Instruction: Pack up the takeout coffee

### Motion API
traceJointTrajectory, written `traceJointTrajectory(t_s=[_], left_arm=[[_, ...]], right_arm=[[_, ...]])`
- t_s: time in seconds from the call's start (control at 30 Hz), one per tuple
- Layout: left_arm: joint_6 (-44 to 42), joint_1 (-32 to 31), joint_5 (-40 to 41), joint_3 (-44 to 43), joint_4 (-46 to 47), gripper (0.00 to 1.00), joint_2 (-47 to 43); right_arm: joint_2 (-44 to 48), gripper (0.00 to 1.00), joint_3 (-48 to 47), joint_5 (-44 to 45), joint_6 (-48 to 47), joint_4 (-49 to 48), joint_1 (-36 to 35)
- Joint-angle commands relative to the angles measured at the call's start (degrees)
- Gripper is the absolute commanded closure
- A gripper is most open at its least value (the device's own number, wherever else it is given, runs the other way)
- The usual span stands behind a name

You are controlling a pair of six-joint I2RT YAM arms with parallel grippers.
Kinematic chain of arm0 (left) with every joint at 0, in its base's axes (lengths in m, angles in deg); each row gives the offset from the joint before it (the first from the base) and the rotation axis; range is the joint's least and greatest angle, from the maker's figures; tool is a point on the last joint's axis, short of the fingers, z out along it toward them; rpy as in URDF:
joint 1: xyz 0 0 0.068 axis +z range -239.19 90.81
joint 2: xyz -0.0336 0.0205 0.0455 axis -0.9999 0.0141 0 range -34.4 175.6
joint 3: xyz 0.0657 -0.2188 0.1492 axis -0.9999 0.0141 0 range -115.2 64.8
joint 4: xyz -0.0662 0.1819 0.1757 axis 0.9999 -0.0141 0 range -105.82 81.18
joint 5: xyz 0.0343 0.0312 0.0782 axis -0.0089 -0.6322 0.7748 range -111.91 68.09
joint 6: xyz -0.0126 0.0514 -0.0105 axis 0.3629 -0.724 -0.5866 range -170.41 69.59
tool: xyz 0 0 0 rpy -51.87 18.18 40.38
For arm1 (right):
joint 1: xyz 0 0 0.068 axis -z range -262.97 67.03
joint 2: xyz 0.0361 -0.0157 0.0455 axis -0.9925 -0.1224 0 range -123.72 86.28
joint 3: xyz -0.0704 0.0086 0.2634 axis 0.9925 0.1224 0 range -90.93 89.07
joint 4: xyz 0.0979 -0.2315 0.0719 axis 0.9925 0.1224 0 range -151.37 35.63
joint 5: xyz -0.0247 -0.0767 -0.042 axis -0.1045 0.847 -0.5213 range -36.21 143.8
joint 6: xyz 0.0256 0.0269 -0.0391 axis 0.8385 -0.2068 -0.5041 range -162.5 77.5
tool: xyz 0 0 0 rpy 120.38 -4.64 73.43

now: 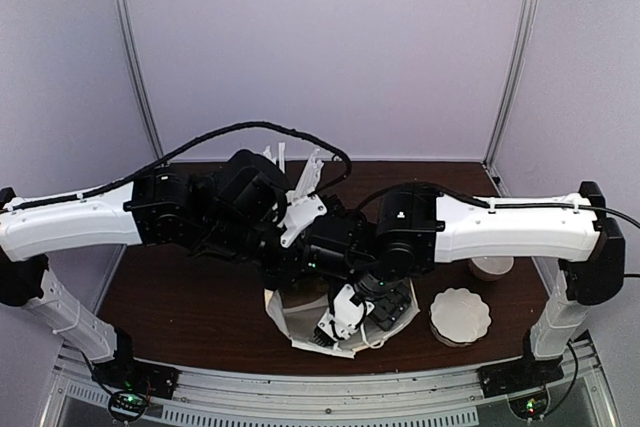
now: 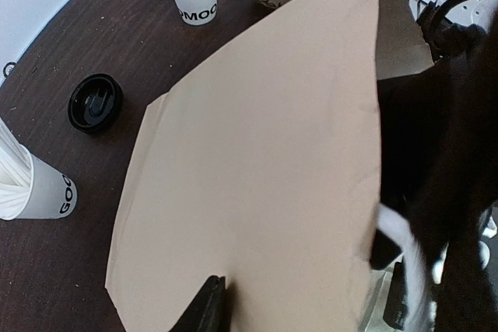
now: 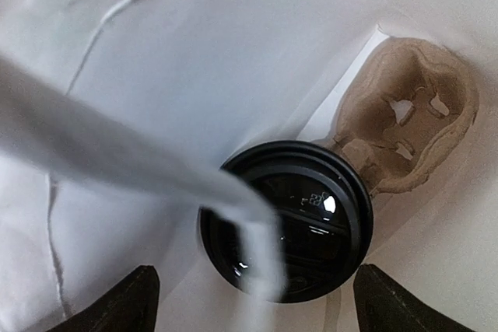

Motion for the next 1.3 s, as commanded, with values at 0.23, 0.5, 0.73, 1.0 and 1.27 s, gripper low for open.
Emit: traceJointTrajectory(t_s=[0.23,0.5,0.73,1.0,1.27], left_arm=[[0.4,1.1,-7.8,0.6,4.1,0.79,0.9],[0.6,1.2,-8.3,0.9,4.0,0.8,0.8],[0.9,1.2,-8.5,1.7,4.5,0.81,0.5],[1.3,1.3,-7.6,2.5,4.6,0.81,0.2],[0.3,1.3,-5.1,1.6,3.4,0.81,1.5]], right_arm=[[-2.1,0.08,3.8,5.7,-1.4,-8.5,0.8],[-5.5,0.1,2.0,5.8,-1.0,-7.2,2.1],[-5.8,0.26,2.2,7.7,-1.0,-9.6,2.5],[-2.8,0.37,-0.3,6.9,-0.2,-7.8,2.1],[0.4,0.39,-5.8,1.9,1.6,-0.8,0.8]])
